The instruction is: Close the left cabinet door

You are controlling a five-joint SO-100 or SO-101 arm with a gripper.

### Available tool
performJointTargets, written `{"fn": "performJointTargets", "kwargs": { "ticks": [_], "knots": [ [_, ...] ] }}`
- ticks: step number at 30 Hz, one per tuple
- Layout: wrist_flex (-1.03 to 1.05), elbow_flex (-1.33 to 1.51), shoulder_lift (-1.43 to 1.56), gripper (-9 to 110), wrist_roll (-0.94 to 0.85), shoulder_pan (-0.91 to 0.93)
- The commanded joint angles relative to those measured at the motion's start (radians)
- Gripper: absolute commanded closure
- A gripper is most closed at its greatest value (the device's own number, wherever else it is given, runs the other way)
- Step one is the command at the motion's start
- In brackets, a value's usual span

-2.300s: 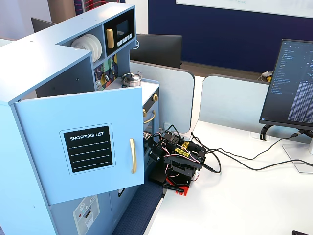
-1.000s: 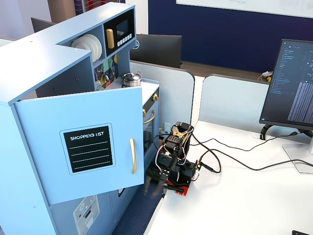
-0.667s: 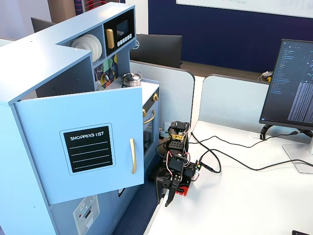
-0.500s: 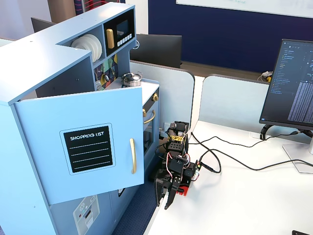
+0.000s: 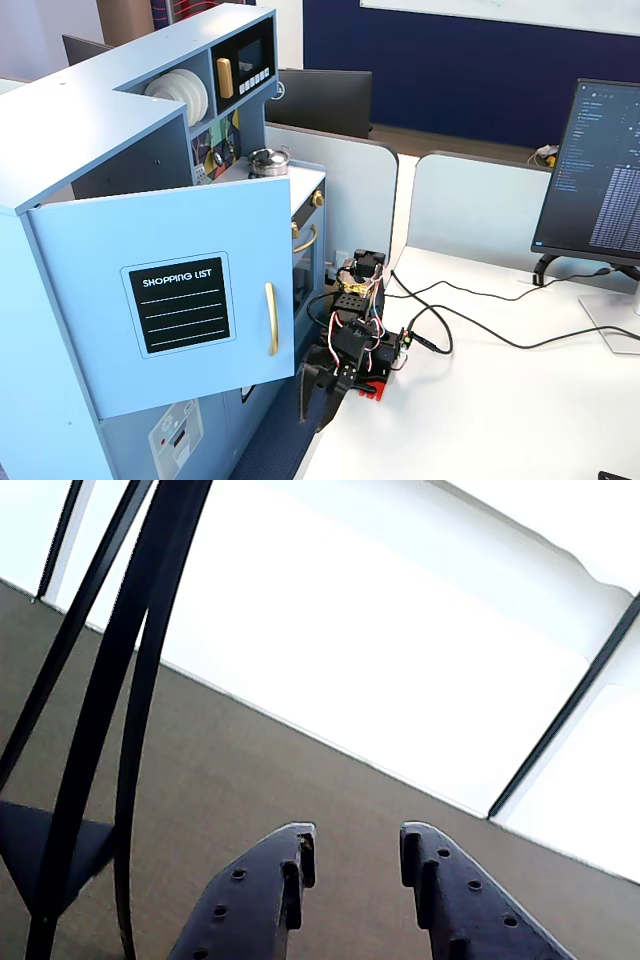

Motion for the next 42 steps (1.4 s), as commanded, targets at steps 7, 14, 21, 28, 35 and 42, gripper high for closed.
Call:
{"fn": "performJointTargets", "kwargs": {
  "ticks": [7, 14, 21, 28, 35, 42],
  "knots": [
    [-0.003, -0.040, 0.038, 102, -0.020, 0.098],
    [-0.006, 0.035, 0.098, 102, -0.006, 0.181],
    [-0.008, 0.081, 0.175, 102, 0.012, 0.380],
    [-0.020, 0.081, 0.207, 102, 0.008, 0.664],
    [-0.017, 0.043, 0.187, 101, 0.037, 0.885],
    [-0.026, 0.124, 0.250, 101, 0.035, 0.881]
  ]
}}
